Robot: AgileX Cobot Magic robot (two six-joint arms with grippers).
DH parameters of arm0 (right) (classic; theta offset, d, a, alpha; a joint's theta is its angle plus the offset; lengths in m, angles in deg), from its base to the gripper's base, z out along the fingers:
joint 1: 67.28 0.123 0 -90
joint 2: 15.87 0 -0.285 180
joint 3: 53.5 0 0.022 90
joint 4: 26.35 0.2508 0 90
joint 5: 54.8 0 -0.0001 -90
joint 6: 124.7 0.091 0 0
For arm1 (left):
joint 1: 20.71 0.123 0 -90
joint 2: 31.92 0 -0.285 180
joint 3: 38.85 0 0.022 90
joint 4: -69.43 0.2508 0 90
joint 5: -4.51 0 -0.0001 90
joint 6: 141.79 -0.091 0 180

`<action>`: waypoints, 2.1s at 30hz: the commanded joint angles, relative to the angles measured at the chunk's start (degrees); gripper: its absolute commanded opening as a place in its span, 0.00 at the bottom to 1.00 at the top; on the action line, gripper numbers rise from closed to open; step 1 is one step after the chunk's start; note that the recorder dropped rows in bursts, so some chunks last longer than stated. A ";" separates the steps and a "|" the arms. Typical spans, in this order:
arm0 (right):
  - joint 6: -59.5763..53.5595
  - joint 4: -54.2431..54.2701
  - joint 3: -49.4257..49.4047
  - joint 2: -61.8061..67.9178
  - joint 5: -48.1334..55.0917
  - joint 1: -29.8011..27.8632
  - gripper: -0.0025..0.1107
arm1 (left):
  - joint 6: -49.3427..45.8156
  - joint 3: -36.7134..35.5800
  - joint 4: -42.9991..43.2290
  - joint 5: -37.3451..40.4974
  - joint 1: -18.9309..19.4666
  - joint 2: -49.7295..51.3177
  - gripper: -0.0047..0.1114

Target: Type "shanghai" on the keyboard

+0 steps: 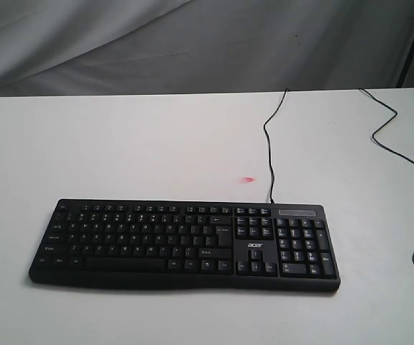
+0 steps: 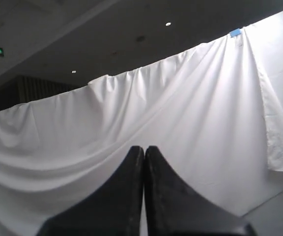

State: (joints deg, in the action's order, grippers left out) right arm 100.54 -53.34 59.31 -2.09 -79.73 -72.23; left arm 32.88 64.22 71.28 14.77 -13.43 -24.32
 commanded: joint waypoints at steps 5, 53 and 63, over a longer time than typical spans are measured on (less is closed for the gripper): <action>35.50 -43.98 19.70 24.44 -5.17 -0.29 0.02 | 0.16 -0.29 -0.03 -0.30 -0.22 0.18 0.05; 36.02 -72.95 75.77 83.59 17.98 1.38 0.02 | 0.16 -0.29 -0.03 -0.30 -0.22 0.18 0.05; -1.14 -40.75 86.03 85.47 33.20 3.34 0.02 | 0.16 -0.29 -0.03 -0.30 -0.22 0.18 0.05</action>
State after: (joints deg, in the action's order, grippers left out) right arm 112.14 -111.09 142.20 83.22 -41.37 -67.82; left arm 32.88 64.22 71.28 14.77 -13.43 -24.32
